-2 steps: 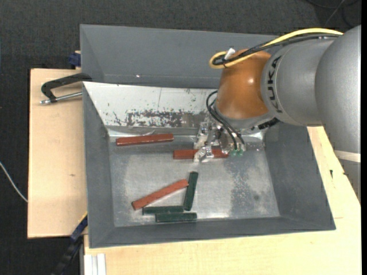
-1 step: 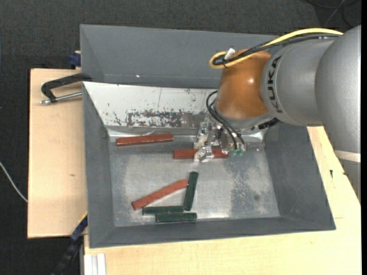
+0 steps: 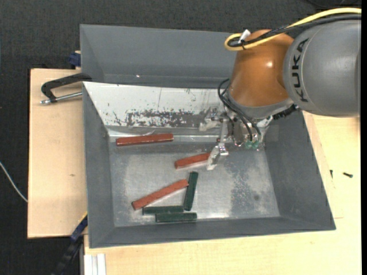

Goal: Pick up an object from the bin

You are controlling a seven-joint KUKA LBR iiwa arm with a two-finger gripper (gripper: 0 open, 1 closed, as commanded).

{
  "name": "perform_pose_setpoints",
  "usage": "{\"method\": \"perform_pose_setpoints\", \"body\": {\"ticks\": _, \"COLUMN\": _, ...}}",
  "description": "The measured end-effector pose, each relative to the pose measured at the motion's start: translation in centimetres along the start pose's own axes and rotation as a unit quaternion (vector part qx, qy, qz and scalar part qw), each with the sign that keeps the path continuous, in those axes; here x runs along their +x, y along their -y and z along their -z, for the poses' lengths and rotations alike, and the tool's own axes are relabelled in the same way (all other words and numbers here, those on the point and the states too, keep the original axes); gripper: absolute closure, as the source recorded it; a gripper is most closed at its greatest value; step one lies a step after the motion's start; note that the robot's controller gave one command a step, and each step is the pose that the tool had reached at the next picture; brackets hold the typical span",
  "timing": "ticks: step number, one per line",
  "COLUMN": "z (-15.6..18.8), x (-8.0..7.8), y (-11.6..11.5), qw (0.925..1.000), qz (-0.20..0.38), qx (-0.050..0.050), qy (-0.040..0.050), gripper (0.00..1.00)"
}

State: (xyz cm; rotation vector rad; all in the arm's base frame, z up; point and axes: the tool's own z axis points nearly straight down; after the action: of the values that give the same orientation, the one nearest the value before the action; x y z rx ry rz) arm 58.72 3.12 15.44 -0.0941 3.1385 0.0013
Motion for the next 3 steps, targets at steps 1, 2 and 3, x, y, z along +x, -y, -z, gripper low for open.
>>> {"method": "perform_pose_setpoints", "body": {"ticks": 1, "z": 6.0, "x": 0.8, "y": 0.0, "qw": 1.0, "qz": 0.007, "qx": 0.0, "qy": 0.0005, "gripper": 0.0}}
{"method": "perform_pose_setpoints", "body": {"ticks": 2, "z": 5.0, "x": 0.1, "y": 0.4, "qw": 0.9991, "qz": 0.042, "qx": 0.001, "qy": 0.0079, "gripper": 0.0}}
{"method": "perform_pose_setpoints", "body": {"ticks": 3, "z": -3.0, "x": 1.4, "y": 0.5, "qw": 0.9948, "qz": 0.101, "qx": 0.0, "qy": 0.0019, "gripper": 0.0}}
